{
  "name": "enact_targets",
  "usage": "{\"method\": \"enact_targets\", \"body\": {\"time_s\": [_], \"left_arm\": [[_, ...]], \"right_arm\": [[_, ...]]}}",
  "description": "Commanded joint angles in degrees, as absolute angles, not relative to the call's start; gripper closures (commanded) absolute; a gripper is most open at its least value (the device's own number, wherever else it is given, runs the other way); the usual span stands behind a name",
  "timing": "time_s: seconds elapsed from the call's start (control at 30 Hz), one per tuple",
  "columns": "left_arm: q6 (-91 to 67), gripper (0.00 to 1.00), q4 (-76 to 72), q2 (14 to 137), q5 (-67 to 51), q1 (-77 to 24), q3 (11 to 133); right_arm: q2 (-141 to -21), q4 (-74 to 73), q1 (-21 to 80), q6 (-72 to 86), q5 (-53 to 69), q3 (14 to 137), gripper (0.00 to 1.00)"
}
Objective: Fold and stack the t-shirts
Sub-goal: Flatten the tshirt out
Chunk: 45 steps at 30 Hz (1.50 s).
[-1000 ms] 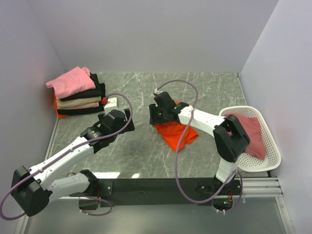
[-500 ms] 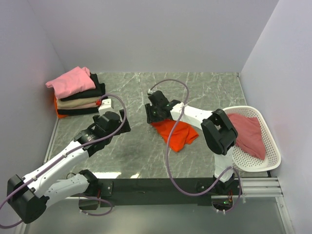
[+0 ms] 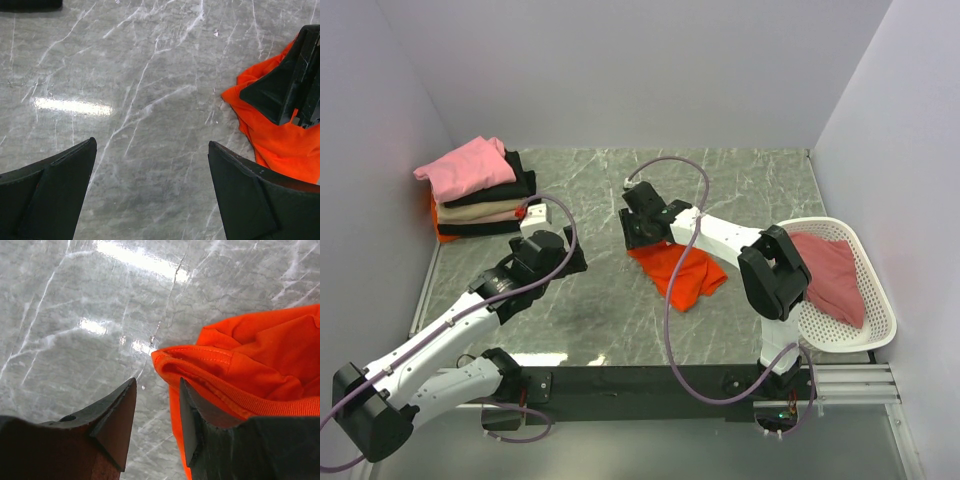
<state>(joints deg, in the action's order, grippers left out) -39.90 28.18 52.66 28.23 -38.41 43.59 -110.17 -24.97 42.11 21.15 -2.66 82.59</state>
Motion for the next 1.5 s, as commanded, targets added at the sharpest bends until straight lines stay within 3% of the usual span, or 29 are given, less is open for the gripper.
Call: {"method": "enact_targets", "body": {"time_s": [0.0,0.33,0.43,0.53,0.57,0.6,1.07,1.33,1.47], "left_arm": [[-40.1,0.01,26.7,52.6,27.8,-38.1,43.3],[-40.4,0.01,27.2,52.3,28.6,-38.1,43.5],[-40.4,0.01,27.2,51.8,28.7,-38.1,43.3],[-40.5,0.01,27.3,51.2,28.7,-38.0,43.4],[-40.5,0.01,27.3,50.9,28.8,-38.0,43.2],[-40.5,0.01,27.2,50.7,28.8,-38.1,43.2],[-40.7,0.01,28.6,46.8,32.1,-37.7,44.8],[-41.0,0.01,27.9,45.5,32.2,-37.3,44.1],[-40.3,0.01,26.4,48.4,30.6,-37.2,44.5]], "right_arm": [[-109.5,-24.2,42.5,21.1,-4.1,82.4,0.53],[-115.7,-18.4,42.5,16.1,4.7,86.0,0.52],[-115.6,-18.2,42.4,14.9,5.9,86.9,0.57],[-113.8,-19.6,42.5,14.0,5.9,88.0,0.78],[-113.1,-19.9,42.5,13.7,5.9,88.0,0.99],[-111.3,-20.0,42.5,13.5,5.8,87.9,1.0],[-79.7,-27.1,42.5,10.4,11.5,91.3,1.0],[-60.7,-29.5,40.1,8.1,-6.6,81.3,1.0],[-56.2,-32.9,30.5,14.2,-11.4,72.7,1.0]]}}
